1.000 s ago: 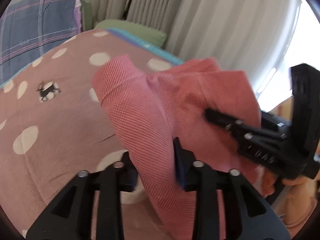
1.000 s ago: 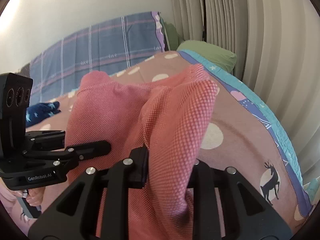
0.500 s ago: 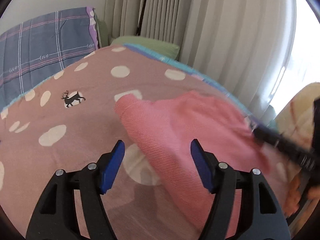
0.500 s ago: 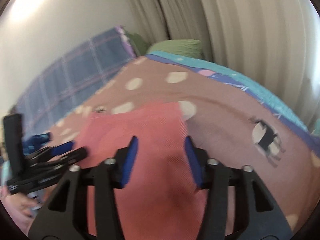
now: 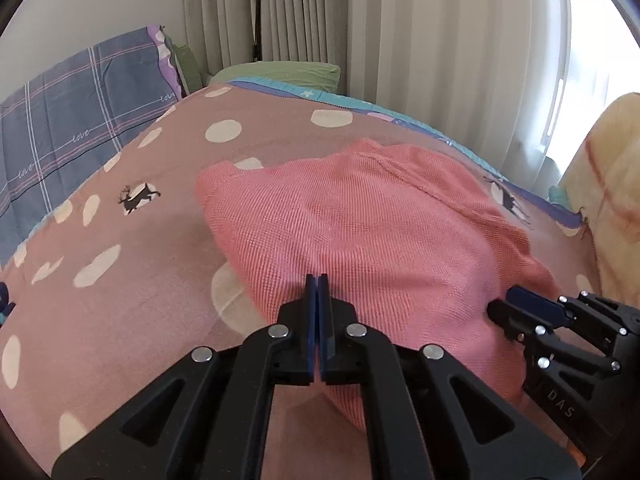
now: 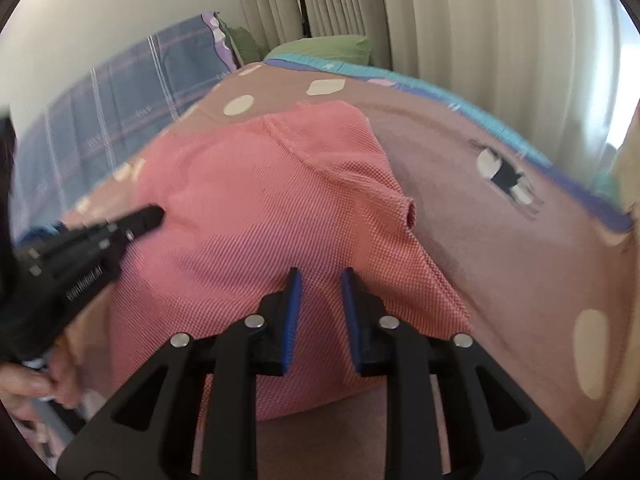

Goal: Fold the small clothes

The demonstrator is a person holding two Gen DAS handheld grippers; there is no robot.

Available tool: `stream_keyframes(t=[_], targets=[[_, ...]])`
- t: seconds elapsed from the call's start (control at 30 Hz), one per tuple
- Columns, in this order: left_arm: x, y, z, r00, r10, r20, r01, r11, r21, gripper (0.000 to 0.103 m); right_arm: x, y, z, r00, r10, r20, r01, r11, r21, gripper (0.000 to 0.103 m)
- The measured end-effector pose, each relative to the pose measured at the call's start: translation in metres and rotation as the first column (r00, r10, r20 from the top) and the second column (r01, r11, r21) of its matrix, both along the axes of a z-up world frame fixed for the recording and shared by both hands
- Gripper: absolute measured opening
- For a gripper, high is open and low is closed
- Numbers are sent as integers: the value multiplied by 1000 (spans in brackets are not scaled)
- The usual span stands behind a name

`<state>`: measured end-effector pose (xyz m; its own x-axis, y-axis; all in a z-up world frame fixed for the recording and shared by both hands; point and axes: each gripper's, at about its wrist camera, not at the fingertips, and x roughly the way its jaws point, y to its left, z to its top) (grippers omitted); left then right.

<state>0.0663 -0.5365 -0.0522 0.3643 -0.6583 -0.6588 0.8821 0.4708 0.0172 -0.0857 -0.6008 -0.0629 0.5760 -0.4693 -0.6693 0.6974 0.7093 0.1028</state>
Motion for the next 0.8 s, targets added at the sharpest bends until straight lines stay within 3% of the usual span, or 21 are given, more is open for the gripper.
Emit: stream_keyframes(t=[0.07,0.1,0.13,0.17,0.3,0.37,0.43,0.57,0.63,0.73,0.8], targets=[[-6,18,12,1000,12,-17,-12,1000,-27,22,-7,2,2,1000,4,7,-4,1000,21,26],[-10,29,19,1000,16,-13,-16,998,-56,28,-18,5,5,1000,-7,-2,7,999,44,38],[-16,43,25,1000,27,-8,-28,995,-91,42,-28,6,7,1000,-22,-11,23,998,51,58],[-21,56,30,999,41,-14,-42,992,-120,55,-42,12,10,999,-35,-10,35,998,44,66],[-46,97,40,996,34,-77,-48,981,-189,72,-93,43,19,998,-56,4,56,998,-33,68],[-67,114,45,998,31,-54,-41,980,-195,90,-109,53,21,999,-47,25,48,999,-20,70],[-88,127,50,1000,17,-21,-21,980,-197,99,-119,66,28,999,-15,50,15,1000,-12,75],[-119,146,64,998,24,58,-15,986,-167,102,-126,91,49,995,54,83,-49,997,-63,80],[-130,156,73,996,39,85,-25,986,-166,102,-132,102,62,989,85,121,-74,993,-89,89],[-141,172,83,991,71,116,-49,982,-183,102,-139,114,76,987,55,152,-35,991,-131,98],[-145,183,88,985,111,132,-84,977,-194,102,-144,119,82,985,36,166,-11,988,-154,98]])
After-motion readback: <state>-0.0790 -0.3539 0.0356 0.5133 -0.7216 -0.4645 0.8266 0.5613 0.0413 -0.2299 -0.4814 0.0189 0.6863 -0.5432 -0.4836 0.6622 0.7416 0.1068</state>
